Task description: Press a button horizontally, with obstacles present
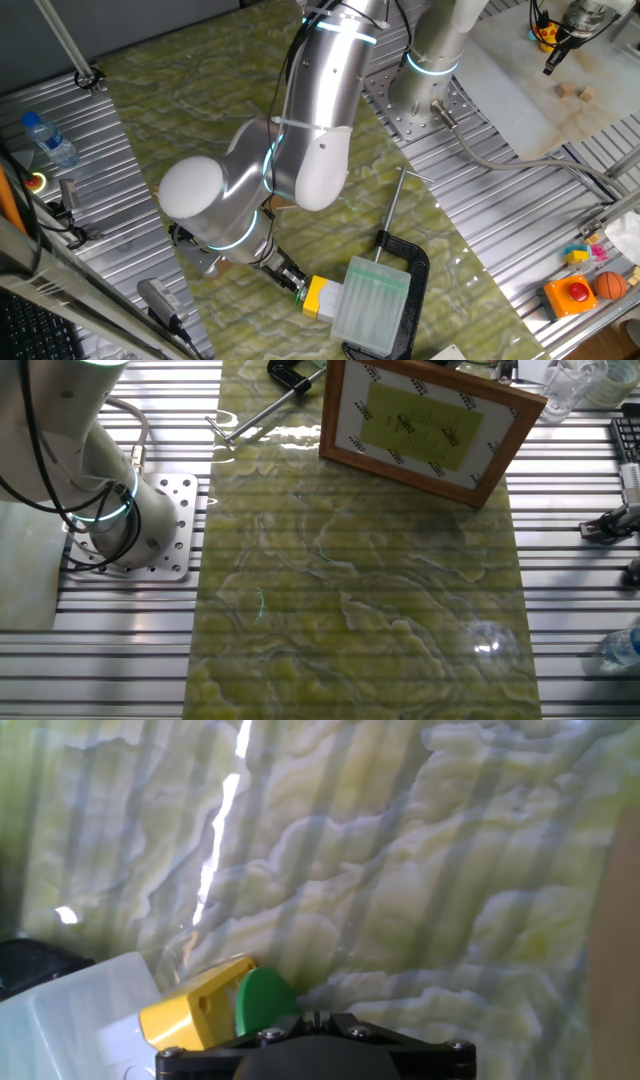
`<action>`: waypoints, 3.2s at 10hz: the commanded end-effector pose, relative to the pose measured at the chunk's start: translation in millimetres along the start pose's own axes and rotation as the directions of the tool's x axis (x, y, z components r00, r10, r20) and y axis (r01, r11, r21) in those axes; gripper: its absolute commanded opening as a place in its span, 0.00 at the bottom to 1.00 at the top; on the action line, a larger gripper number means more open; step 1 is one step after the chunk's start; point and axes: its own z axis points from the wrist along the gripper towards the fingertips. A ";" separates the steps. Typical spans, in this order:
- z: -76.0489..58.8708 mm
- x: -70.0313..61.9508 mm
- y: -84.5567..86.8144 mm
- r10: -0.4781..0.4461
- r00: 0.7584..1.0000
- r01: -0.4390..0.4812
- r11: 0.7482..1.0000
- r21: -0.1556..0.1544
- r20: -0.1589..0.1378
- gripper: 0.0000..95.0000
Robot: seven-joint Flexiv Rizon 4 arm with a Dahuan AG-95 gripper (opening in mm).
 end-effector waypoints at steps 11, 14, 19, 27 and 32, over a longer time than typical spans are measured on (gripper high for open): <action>-10.8 0.4 5.7 0.013 1.000 -0.011 0.996 -0.086 0.019 0.00; -12.9 0.5 6.7 0.019 1.000 -0.017 0.995 -0.096 0.018 0.00; -12.9 0.5 6.7 0.028 0.999 -0.026 0.996 -0.091 0.017 0.00; -12.6 0.5 6.6 0.001 0.997 -0.001 1.000 0.002 0.082 0.00; -12.6 0.5 6.6 -0.010 0.996 0.009 1.000 0.010 0.086 0.00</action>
